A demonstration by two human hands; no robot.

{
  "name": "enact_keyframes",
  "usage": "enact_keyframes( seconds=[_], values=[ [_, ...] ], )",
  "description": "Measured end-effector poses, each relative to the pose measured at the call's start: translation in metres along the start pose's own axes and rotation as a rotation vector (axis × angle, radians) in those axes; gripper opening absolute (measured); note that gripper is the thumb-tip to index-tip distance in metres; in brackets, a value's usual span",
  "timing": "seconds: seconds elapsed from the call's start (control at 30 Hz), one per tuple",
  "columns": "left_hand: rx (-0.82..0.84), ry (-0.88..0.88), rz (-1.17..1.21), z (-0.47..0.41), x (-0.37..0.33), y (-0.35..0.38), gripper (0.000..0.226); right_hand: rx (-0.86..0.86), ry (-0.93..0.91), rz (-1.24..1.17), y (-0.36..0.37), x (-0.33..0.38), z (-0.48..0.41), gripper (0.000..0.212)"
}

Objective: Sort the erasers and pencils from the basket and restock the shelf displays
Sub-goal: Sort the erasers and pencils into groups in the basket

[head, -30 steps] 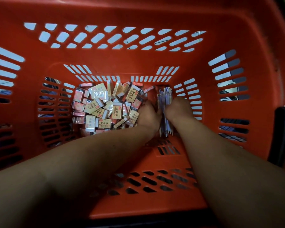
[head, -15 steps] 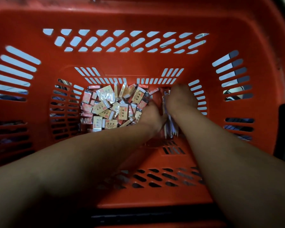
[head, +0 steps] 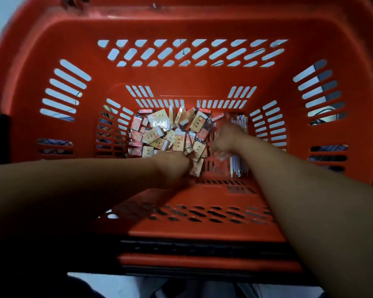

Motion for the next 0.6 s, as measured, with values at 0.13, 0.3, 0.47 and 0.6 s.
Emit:
enact_keyframes(
  seconds=[0.13, 0.3, 0.47, 0.6],
  values=[
    [0.063, -0.186, -0.043, 0.014, 0.044, 0.005, 0.047, 0.152, 0.088, -0.209, 0.016, -0.004, 0.001, 0.022],
    [-0.098, -0.227, 0.164, 0.019, 0.069, 0.011, 0.054, 0.192, 0.121, -0.275, 0.03, -0.005, 0.002, 0.019],
    [-0.244, -0.186, 0.194, 0.005, 0.054, 0.008, 0.044, 0.135, 0.16, -0.332, 0.036, -0.006, 0.003, 0.019],
    [-0.377, -0.164, 0.211, -0.001, 0.046, 0.004, 0.026, -0.01, 0.117, -0.395, 0.028, -0.002, -0.006, 0.029]
  ],
)
Point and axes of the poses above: each hand's wrist, its own z-axis away from the middle knuckle, its own y-axis out of the palm, x = y × z, the point moved 5 cm from there along -z, towards the middle knuckle
